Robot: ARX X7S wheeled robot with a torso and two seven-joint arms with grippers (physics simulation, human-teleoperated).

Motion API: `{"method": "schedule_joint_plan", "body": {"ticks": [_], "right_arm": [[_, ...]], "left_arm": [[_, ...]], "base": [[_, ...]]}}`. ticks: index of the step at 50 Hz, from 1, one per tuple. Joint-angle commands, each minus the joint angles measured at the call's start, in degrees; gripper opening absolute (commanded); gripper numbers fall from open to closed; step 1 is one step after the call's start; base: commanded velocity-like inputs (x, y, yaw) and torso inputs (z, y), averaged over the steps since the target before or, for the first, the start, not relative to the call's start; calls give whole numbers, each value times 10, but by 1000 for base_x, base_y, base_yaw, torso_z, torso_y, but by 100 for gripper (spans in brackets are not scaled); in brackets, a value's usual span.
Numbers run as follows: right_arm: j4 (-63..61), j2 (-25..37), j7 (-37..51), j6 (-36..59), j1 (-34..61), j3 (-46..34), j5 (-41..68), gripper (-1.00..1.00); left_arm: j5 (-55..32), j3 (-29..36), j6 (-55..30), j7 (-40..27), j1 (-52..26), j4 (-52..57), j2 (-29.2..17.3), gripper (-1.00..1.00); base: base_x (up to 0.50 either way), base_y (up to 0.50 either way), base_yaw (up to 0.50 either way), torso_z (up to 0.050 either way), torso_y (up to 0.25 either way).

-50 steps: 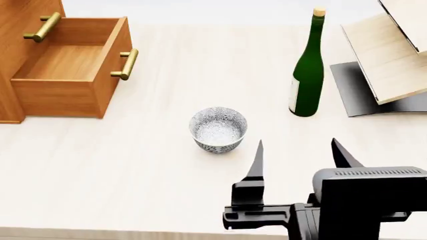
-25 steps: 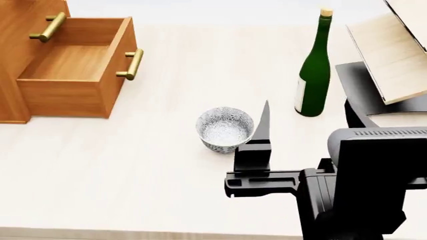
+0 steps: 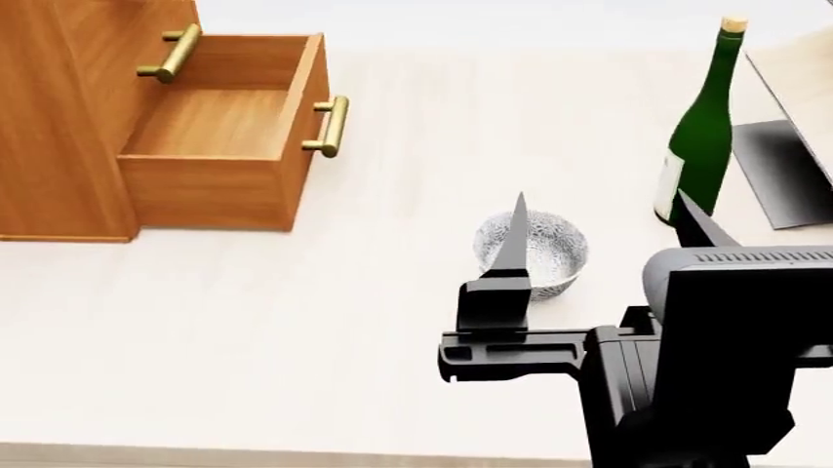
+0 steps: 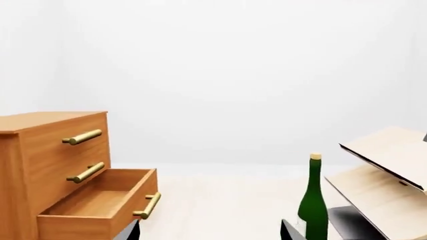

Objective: Put the bowl in the bottom drawer of the cabinet and close it.

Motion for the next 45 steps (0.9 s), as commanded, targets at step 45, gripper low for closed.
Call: {"method": "schedule_joint_plan", "body": {"ticks": [45], "right_arm": [[14, 7, 26, -24, -19, 1, 35, 100]], "left_arm": [[-6, 16, 0, -23, -2, 1, -19, 100]], "base": [[0, 464, 0, 0, 0]]}}
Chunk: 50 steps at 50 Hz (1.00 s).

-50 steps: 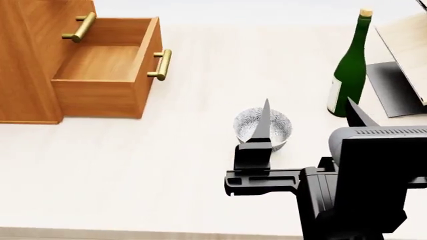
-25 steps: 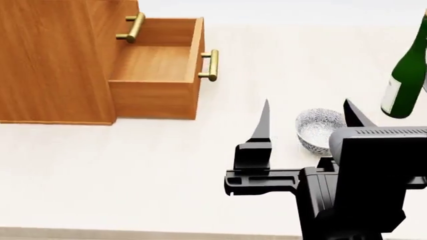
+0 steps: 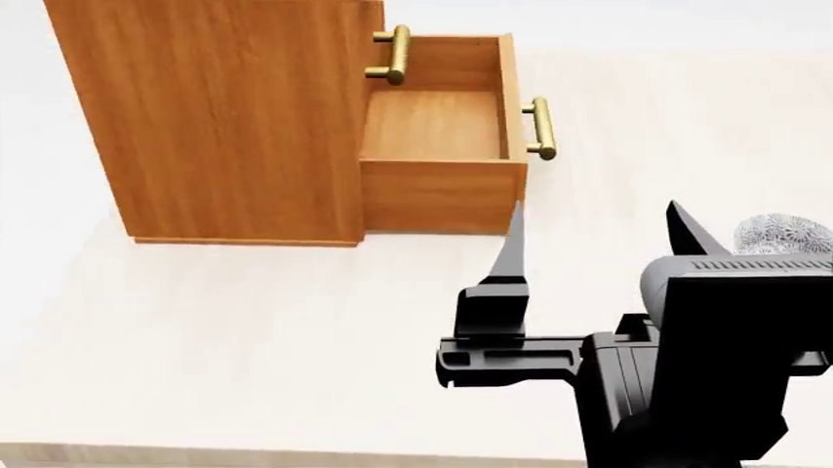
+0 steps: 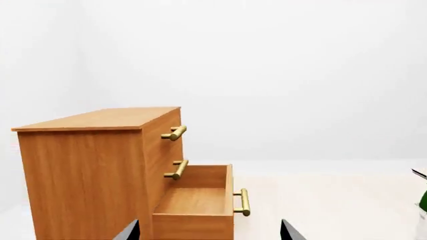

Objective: Put the bowl in the bottom drawer of the cabinet and close it.

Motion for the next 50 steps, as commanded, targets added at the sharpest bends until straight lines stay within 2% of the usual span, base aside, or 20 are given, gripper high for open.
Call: {"method": "schedule_joint_plan", "body": {"ticks": [1, 7, 19, 50], "right_arm": [[3, 2, 5, -6, -5, -1, 7, 100], [5, 4, 6, -14, -11, -4, 8, 100], [13, 5, 9, -19, -18, -1, 16, 100], [22, 11, 20, -32, -21, 2, 33, 100]], "left_arm": [[-1, 3, 0, -4, 0, 0, -4, 100], [-3, 4, -2, -6, -1, 3, -6, 100], [-3, 8, 3, -11, -2, -3, -9, 100], [-8, 19, 0, -26, -4, 1, -22, 100]], "base": [[0, 500, 0, 0, 0], [0, 403, 0, 0, 0], [19, 0, 0, 0, 0], [465, 0, 0, 0, 0]]}}
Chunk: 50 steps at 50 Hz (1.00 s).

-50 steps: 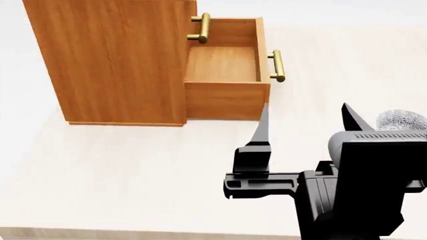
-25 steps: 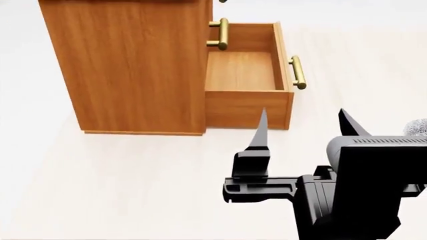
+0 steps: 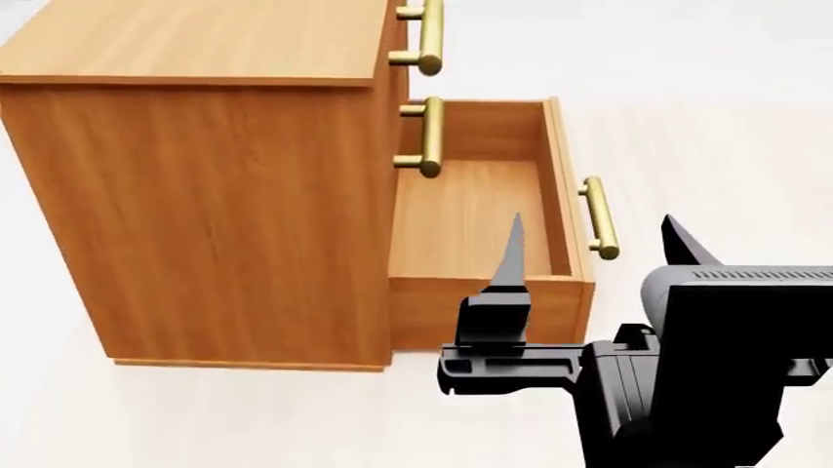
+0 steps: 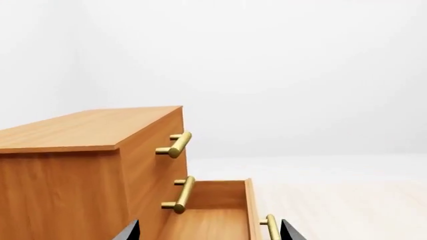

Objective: Put the bowl in the bottom drawer of the cabinet and close it.

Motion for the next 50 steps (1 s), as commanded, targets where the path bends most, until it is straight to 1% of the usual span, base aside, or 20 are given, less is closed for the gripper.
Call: {"method": "schedule_joint_plan", "body": {"ticks": [1, 28, 37, 45, 48, 50], "right_arm": [[4, 2, 4, -5, -2, 0, 6, 100], [15, 8, 14, -8, 4, 4, 22, 100], [30, 17, 13, -26, -4, -12, 12, 100], [87, 30, 7, -46, 2, -40, -11, 100], [114, 29, 2, -40, 11, -42, -6, 100], [132, 33, 11, -43, 17, -56, -23, 100]], "left_arm": [[-2, 4, -2, -6, 0, 3, -5, 100], [-5, 13, 4, -20, -3, -1, -14, 100], [-7, 17, 3, -24, -4, 0, -18, 100], [-8, 19, 4, -27, -5, -1, -21, 100], [-9, 20, 5, -28, -5, -1, -22, 100], [-10, 20, 3, -29, -4, 2, -24, 100]], "base": [[477, 0, 0, 0, 0], [478, 0, 0, 0, 1], [486, 0, 0, 0, 0], [0, 0, 0, 0, 0], [0, 0, 0, 0, 0], [0, 0, 0, 0, 0]]}}
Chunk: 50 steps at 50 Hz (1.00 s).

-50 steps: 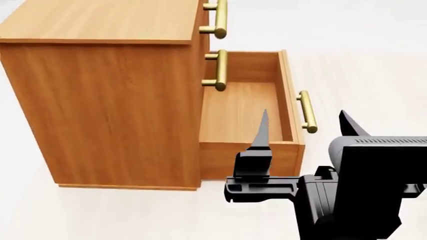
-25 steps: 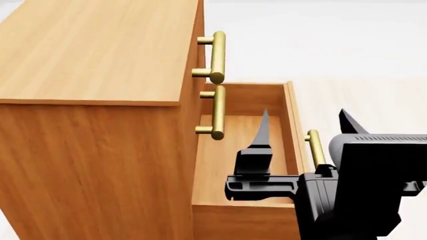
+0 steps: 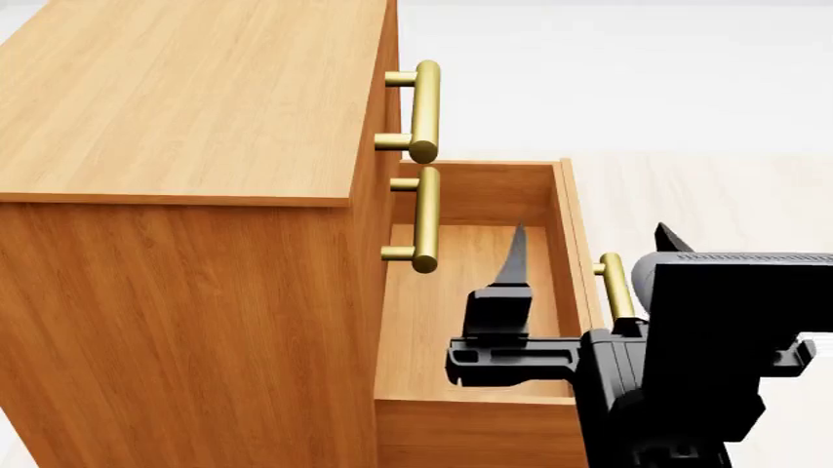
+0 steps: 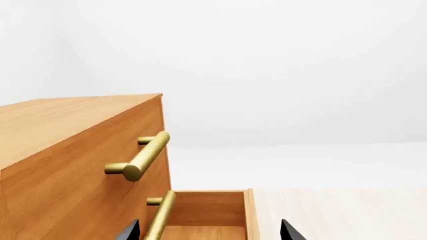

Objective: Put the bowl in the bottom drawer of the cabinet and close it.

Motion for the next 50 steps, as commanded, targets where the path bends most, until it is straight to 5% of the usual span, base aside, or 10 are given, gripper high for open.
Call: {"method": "schedule_joint_plan", "body": {"ticks": [1, 50], "right_arm": [[71, 14, 3, -13, 15, -35, -28, 100], [354, 32, -3, 18, 113, -103, -64, 100]], "left_arm": [[-3, 3, 1, -5, 0, 1, -5, 100], [-5, 18, 0, -23, -5, 0, -19, 100]], "base": [[0, 0, 0, 0, 0], [0, 0, 0, 0, 0]]}}
